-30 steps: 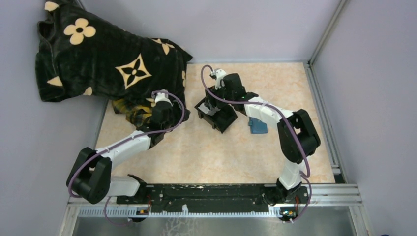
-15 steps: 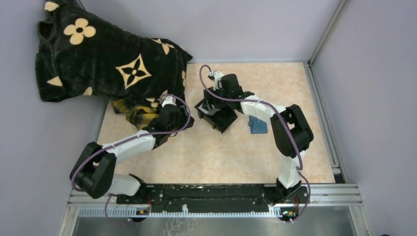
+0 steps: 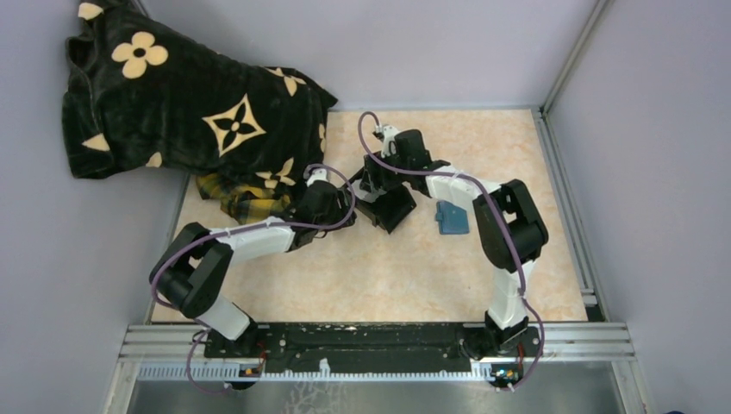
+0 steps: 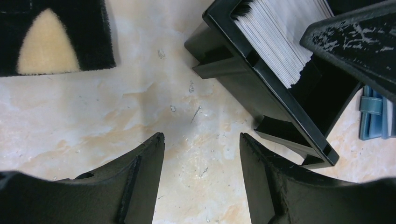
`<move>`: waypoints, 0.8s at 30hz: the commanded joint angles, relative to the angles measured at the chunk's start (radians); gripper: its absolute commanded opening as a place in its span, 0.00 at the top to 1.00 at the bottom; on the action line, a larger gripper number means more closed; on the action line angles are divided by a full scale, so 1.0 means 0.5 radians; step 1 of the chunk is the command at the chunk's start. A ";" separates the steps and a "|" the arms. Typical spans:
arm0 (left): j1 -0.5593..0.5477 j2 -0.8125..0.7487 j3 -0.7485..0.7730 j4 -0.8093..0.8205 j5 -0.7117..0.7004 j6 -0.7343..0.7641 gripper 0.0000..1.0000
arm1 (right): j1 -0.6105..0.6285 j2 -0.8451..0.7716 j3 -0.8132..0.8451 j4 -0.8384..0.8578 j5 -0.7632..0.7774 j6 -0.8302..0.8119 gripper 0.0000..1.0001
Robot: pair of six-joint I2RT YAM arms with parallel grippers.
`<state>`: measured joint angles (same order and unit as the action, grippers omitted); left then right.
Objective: Put the credit cards into the card holder
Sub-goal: Pick up the credit card from the storage box.
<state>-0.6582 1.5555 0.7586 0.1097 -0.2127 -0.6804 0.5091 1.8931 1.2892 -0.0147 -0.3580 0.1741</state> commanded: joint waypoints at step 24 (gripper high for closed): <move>-0.030 0.290 0.171 0.129 -0.005 -0.059 0.34 | 0.025 -0.059 0.026 0.030 -0.154 0.095 0.49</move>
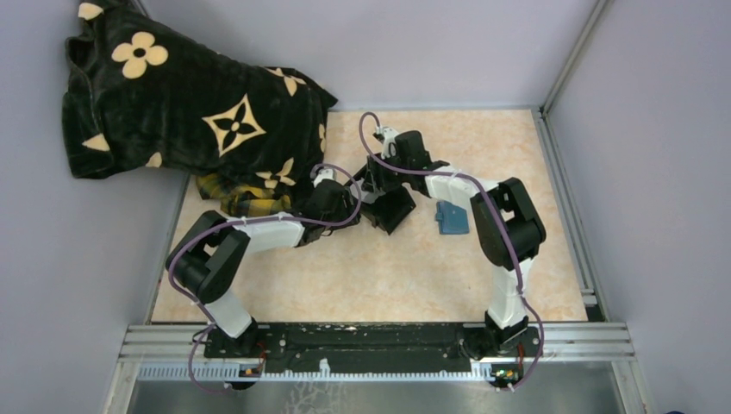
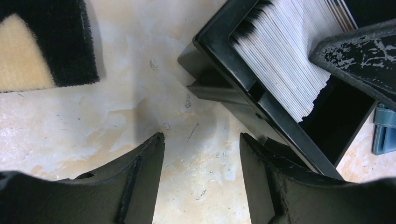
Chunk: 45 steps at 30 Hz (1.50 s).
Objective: Put the credit cards into the card holder
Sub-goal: Pick up the credit card from the storage box.
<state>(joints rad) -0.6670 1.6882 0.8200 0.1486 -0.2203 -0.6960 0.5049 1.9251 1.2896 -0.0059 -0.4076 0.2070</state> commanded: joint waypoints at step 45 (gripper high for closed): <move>-0.013 0.075 0.034 0.066 0.023 -0.091 0.34 | 0.067 -0.041 0.182 -0.160 0.024 -0.014 0.47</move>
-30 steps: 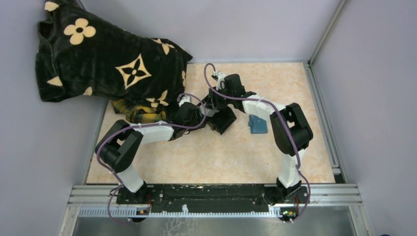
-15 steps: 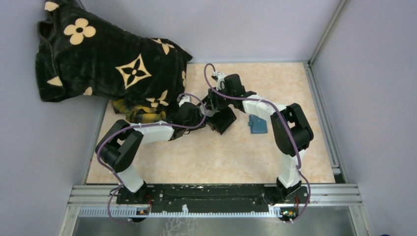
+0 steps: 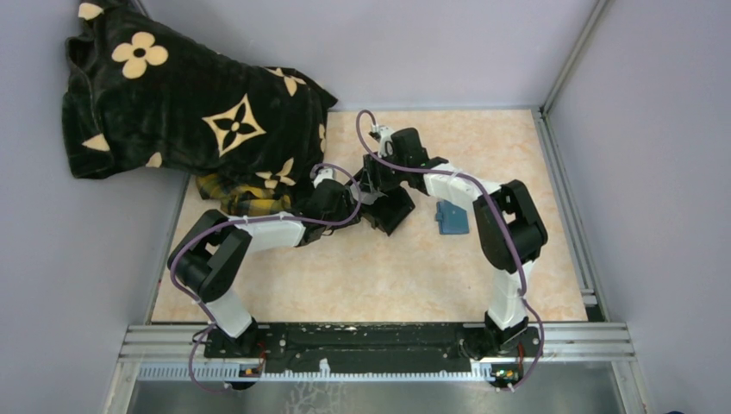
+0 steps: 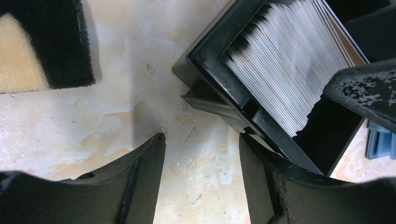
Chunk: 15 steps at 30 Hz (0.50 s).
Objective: Put the credit cards into the card holder
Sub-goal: Pick up the credit card from the storage box.
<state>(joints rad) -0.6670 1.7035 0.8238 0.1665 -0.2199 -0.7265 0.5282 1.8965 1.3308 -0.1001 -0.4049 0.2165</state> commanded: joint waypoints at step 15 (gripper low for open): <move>-0.013 0.075 0.028 0.035 0.026 -0.048 0.34 | 0.022 -0.050 0.078 0.018 -0.034 -0.016 0.67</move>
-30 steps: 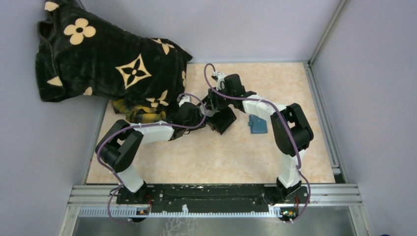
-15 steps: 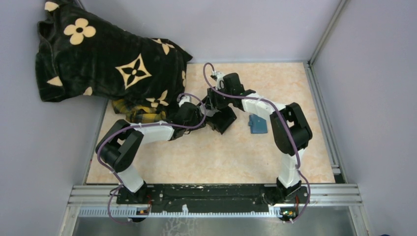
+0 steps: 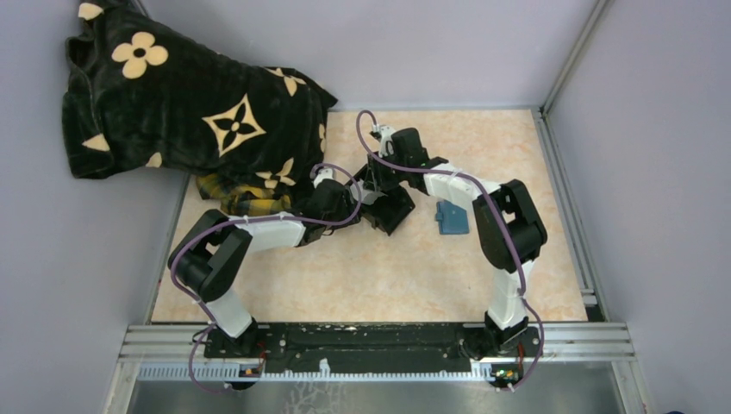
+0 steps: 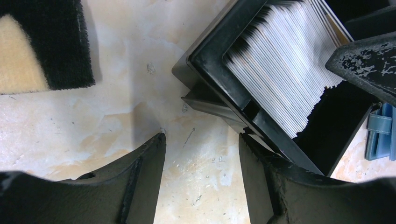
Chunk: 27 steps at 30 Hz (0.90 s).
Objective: Put the credit cards into the card holder
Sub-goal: Pick up the credit card from the storage box.
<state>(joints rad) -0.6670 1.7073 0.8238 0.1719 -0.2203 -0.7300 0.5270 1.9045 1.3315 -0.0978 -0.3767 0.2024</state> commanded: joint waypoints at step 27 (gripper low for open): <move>-0.016 0.077 0.007 0.018 0.048 -0.095 0.34 | 0.023 -0.171 -0.030 0.064 -0.169 0.071 0.69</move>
<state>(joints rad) -0.6674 1.7130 0.8238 0.1871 -0.2195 -0.7525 0.5236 1.8786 1.3285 -0.0906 -0.4152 0.2222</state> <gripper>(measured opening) 0.659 0.301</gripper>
